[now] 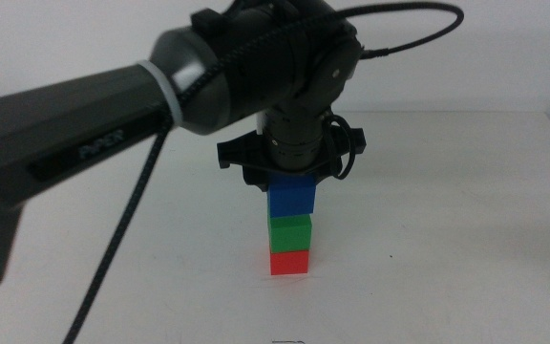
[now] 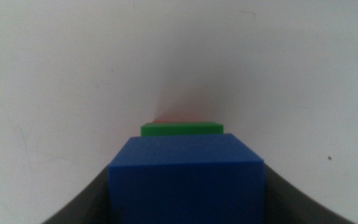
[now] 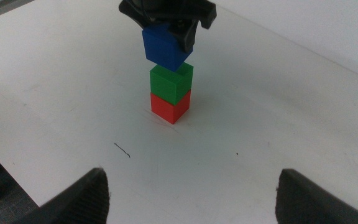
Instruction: Stack red cubes first, then green, then blue cubes in a specific spot.
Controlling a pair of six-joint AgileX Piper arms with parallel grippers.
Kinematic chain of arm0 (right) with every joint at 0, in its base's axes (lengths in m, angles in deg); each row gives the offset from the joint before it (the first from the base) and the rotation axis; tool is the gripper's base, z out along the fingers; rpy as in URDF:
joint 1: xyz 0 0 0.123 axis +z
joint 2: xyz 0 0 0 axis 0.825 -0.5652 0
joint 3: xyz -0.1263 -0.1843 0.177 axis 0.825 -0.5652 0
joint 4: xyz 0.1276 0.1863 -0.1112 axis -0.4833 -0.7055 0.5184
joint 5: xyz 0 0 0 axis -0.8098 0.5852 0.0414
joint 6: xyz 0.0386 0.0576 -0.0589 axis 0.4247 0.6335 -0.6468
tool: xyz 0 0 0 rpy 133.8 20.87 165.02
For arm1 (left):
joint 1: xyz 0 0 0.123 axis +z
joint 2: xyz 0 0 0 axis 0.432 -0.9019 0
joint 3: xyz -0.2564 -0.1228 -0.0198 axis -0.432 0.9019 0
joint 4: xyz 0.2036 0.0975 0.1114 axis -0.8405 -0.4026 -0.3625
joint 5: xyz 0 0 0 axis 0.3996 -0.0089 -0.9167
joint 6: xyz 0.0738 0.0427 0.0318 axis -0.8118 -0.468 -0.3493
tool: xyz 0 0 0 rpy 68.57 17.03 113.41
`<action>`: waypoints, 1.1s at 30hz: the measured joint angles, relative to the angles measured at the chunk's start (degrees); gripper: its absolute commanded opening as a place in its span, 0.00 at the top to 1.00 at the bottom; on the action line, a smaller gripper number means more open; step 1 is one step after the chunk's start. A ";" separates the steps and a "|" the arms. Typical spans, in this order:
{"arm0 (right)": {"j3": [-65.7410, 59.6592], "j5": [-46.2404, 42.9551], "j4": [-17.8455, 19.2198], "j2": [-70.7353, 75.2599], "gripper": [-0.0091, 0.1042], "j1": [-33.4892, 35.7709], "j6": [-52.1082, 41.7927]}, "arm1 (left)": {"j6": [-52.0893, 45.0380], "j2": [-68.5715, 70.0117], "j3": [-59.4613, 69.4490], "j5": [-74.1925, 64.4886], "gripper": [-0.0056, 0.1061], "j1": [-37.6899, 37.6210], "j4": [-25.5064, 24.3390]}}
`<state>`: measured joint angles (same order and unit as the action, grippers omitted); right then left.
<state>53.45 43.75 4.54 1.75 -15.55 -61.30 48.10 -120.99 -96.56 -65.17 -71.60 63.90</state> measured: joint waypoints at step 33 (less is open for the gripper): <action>0.00 0.00 0.00 0.00 0.11 0.00 0.00 | 2.57 -3.21 -0.01 1.36 0.86 0.00 -1.87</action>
<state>53.45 43.75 4.54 1.75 -15.55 -61.30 50.67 -124.20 -96.57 -63.82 -71.60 62.04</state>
